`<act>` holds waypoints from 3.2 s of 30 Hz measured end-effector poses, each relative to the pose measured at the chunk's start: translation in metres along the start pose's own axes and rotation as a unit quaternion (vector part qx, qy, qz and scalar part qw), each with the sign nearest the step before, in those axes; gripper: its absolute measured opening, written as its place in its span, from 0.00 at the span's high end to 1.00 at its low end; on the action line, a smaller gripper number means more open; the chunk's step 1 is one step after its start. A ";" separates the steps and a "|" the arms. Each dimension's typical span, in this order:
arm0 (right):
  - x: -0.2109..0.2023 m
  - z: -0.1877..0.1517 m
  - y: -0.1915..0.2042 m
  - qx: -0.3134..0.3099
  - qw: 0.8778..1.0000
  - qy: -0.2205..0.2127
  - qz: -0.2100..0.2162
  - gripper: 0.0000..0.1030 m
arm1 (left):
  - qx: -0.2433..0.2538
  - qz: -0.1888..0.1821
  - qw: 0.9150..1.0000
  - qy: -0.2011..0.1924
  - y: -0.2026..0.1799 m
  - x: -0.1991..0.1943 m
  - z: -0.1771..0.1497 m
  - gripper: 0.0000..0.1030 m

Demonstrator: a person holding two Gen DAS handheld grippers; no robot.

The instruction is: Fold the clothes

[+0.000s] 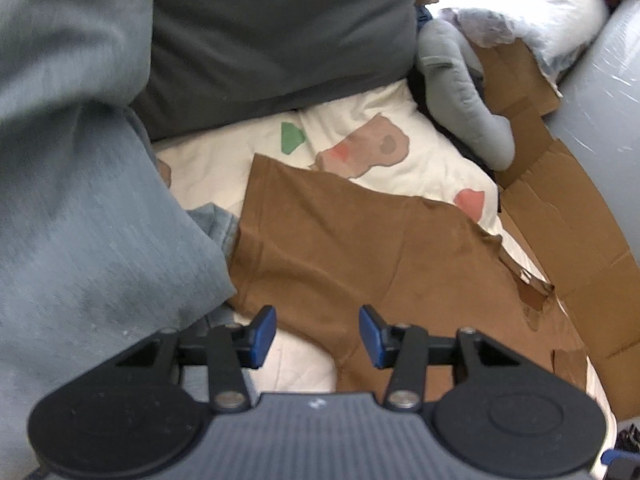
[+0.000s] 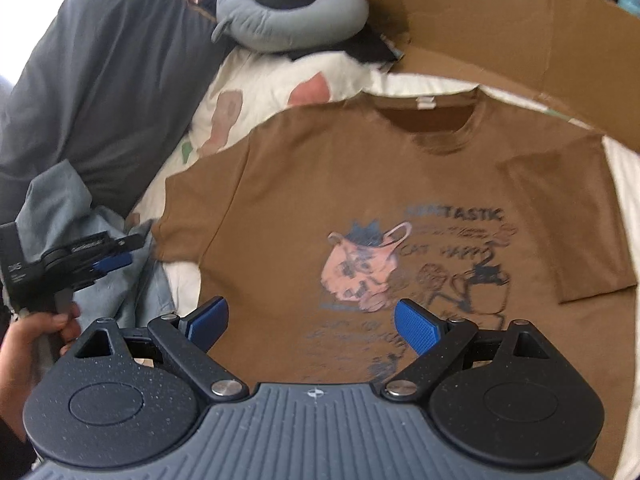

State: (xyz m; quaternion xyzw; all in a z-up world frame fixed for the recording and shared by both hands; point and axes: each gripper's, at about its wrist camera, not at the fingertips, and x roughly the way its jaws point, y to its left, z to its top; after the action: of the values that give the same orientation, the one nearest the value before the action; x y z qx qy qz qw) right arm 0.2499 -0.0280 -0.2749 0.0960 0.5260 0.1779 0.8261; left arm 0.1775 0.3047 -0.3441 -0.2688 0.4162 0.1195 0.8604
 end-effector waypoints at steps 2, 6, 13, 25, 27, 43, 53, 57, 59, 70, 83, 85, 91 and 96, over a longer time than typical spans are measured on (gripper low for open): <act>0.006 -0.001 0.007 -0.008 1.000 0.004 0.005 0.09 | -0.011 -0.002 1.000 -0.006 0.003 0.006 -0.004 0.53; 0.017 -0.003 0.022 -0.038 0.999 0.013 0.011 0.10 | -0.030 -0.001 0.999 -0.011 0.009 0.020 -0.011 0.53; 0.033 -0.009 0.029 -0.046 0.998 0.033 0.015 0.10 | -0.094 -0.002 0.995 -0.025 0.024 0.039 -0.030 0.52; 0.048 -0.023 0.029 -0.029 0.998 0.048 0.020 0.10 | -0.161 0.008 0.984 -0.076 0.042 0.061 -0.044 0.50; 0.050 -0.025 0.029 -0.030 0.998 0.051 0.019 0.10 | -0.168 0.009 0.982 -0.085 0.043 0.063 -0.042 0.50; 0.042 -0.009 0.040 -0.015 0.999 0.028 0.035 0.22 | -0.119 0.026 0.982 -0.142 0.034 0.061 -0.039 0.86; 0.086 -0.003 0.049 0.001 0.997 0.046 0.061 0.51 | -0.065 -0.033 0.983 -0.168 0.018 0.036 -0.021 0.93; 0.105 0.007 0.055 0.003 0.996 0.046 0.079 0.63 | -0.040 -0.060 0.984 -0.160 0.016 0.029 -0.013 0.93; 0.116 0.011 0.057 0.005 0.995 0.046 0.085 0.71 | -0.030 -0.077 0.984 -0.157 0.015 0.025 -0.010 0.93; 0.185 0.006 0.095 -0.026 0.987 0.086 0.134 0.97 | 0.017 -0.123 0.983 -0.136 0.018 0.016 -0.009 0.93; 0.223 0.016 0.090 0.047 0.982 0.087 0.159 0.98 | 0.071 -0.138 0.982 -0.111 0.012 0.005 -0.005 0.94; 0.228 0.018 0.090 0.053 0.981 0.091 0.166 0.98 | 0.080 -0.140 0.981 -0.107 0.010 0.004 -0.006 0.95; 0.239 0.024 0.095 0.047 0.980 0.099 0.164 0.98 | 0.085 -0.147 0.981 -0.096 0.008 0.005 -0.009 0.95; 0.250 0.023 0.093 0.048 0.981 0.106 0.155 0.97 | 0.090 -0.169 0.978 -0.088 0.005 0.004 -0.015 0.95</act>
State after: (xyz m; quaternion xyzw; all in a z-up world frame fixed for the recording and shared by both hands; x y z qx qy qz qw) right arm 0.3488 0.1572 -0.4413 0.1967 0.5975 0.2878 0.7222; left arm 0.1678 0.3005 -0.3569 -0.2455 0.2964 -0.0421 0.9220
